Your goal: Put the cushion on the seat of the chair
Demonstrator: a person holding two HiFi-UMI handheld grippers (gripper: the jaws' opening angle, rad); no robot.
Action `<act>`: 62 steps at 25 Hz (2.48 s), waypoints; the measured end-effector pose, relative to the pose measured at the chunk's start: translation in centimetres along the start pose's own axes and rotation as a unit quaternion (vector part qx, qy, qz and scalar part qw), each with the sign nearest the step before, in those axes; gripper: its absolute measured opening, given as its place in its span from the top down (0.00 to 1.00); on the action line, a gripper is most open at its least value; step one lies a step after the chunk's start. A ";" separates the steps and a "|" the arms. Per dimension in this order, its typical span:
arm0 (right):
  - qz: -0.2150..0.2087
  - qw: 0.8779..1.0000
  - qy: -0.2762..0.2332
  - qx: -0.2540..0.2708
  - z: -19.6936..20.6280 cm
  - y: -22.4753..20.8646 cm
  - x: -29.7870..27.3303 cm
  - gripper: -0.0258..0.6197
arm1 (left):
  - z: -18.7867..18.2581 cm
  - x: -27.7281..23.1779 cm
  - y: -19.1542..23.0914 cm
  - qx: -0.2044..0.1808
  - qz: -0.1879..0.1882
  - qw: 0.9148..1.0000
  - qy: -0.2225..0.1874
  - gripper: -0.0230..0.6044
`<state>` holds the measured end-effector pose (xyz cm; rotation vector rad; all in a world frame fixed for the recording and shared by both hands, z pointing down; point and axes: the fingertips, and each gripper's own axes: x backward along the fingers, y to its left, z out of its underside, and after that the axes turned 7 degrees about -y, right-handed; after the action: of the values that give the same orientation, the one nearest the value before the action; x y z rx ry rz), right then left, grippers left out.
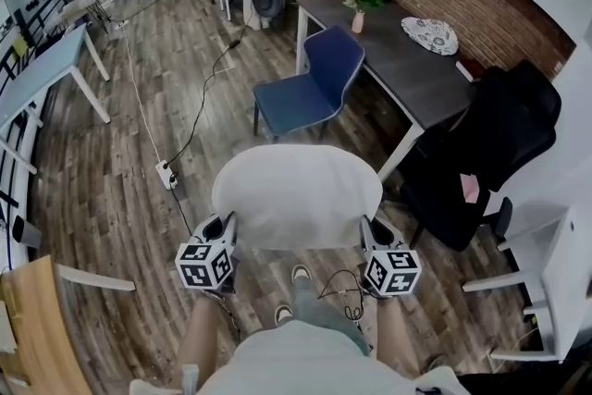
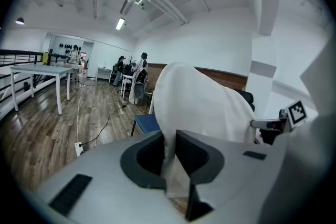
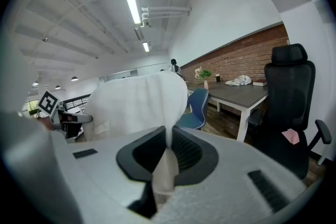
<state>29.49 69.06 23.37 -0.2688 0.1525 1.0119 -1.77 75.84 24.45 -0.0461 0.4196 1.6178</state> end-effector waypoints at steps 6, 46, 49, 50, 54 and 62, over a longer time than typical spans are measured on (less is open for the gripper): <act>-0.005 1.000 0.000 0.004 -1.4 -1.0 -4.7 0.90 | -2.0 -4.1 1.7 -0.001 -0.004 1.000 -0.007 0.89; -0.035 0.999 0.003 -0.001 -10.3 -12.6 -35.4 0.90 | -12.6 -34.2 8.8 -0.006 -0.042 0.999 -0.004 0.89; -0.030 1.000 0.006 -0.001 -10.3 -12.9 -37.0 0.90 | -12.8 -36.1 9.6 -0.004 -0.036 0.999 0.004 0.89; -0.026 1.000 0.007 -0.002 -10.3 -13.1 -37.6 0.90 | -12.9 -37.0 9.9 -0.004 -0.032 0.999 0.006 0.89; -0.008 1.000 0.005 -0.010 -10.6 -13.5 -40.7 0.90 | -14.2 -40.6 11.5 -0.014 -0.016 1.000 0.013 0.89; 0.028 0.999 -0.001 -0.026 -13.0 -13.2 -49.1 0.90 | -19.2 -49.7 16.6 -0.038 0.024 0.999 0.025 0.89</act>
<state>15.02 18.60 25.21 -0.3124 0.1337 1.0725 -17.09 22.22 24.43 -0.1361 0.4000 1.6830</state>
